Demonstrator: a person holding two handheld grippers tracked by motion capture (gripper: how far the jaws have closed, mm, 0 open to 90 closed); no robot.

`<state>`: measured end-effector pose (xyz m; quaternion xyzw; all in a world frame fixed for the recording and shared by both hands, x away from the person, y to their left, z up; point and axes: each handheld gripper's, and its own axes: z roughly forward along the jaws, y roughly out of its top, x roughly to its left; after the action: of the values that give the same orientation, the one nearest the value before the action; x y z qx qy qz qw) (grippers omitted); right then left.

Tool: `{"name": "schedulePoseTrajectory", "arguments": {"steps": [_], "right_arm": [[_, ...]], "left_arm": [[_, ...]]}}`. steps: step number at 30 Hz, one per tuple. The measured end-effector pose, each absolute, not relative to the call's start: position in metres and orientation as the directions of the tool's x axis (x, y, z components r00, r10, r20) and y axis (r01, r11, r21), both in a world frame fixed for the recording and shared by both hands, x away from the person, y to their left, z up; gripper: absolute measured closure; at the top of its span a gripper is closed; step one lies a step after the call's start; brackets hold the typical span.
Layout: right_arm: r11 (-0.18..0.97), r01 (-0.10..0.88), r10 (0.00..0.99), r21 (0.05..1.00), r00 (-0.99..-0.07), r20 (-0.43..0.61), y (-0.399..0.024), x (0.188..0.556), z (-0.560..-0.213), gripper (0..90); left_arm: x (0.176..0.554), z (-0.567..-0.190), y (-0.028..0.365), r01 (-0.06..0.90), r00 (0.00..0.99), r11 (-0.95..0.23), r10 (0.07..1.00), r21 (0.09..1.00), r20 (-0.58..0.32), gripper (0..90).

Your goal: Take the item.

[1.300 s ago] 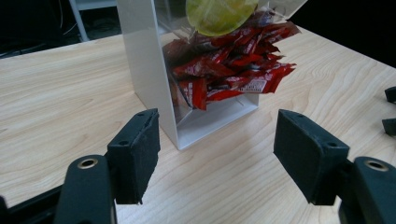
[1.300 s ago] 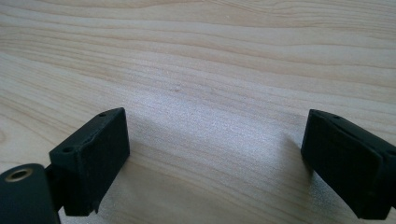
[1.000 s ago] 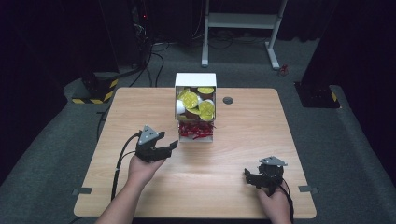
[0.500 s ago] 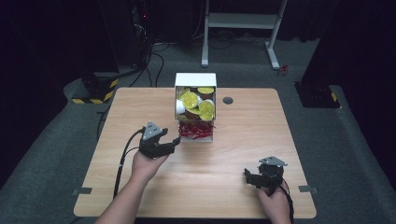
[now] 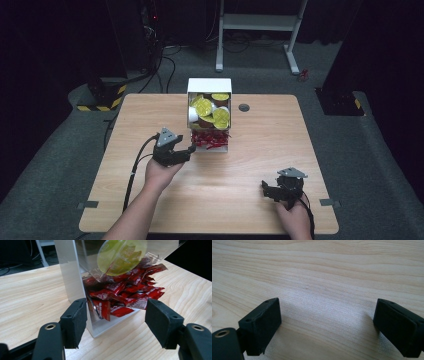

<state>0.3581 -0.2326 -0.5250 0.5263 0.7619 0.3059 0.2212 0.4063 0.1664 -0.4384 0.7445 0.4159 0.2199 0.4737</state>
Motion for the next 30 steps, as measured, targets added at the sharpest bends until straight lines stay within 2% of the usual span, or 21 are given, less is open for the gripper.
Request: {"name": "schedulePoseTrajectory", "arguments": {"steps": [9, 16, 20, 23, 26, 30], "right_arm": [[0.256, 0.669, 0.937, 0.698, -0.348, -0.010, -0.232, 0.357, -0.525, 7.8], [0.261, 0.667, 0.935, 0.698, -0.355, -0.011, -0.232, 0.357, -0.525, 7.8], [0.261, 0.667, 0.935, 0.698, -0.355, -0.011, -0.232, 0.357, -0.525, 7.8], [0.261, 0.667, 0.935, 0.698, -0.355, -0.011, -0.232, 0.357, -0.525, 7.8], [0.264, 0.666, 0.933, 0.698, -0.360, -0.009, -0.231, 0.357, -0.525, 7.8], [0.271, 0.664, 0.928, 0.697, -0.372, -0.006, -0.231, 0.357, -0.525, 7.8]], "left_arm": [[0.412, -0.443, 0.156, 0.408, 0.567, -0.214, 0.821, 0.888, -0.063, 37.2], [0.420, -0.446, 0.149, 0.415, 0.553, -0.195, 0.830, 0.889, -0.076, 43.9], [0.425, -0.448, 0.144, 0.415, 0.543, -0.227, 0.839, 0.881, -0.040, 46.7], [0.427, -0.448, 0.143, 0.411, 0.525, -0.227, 0.851, 0.883, -0.026, 51.8], [0.426, -0.448, 0.143, 0.400, 0.525, -0.231, 0.851, 0.887, -0.015, 61.8], [0.423, -0.448, 0.146, 0.394, 0.519, -0.224, 0.854, 0.892, -0.015, 66.1]]}}
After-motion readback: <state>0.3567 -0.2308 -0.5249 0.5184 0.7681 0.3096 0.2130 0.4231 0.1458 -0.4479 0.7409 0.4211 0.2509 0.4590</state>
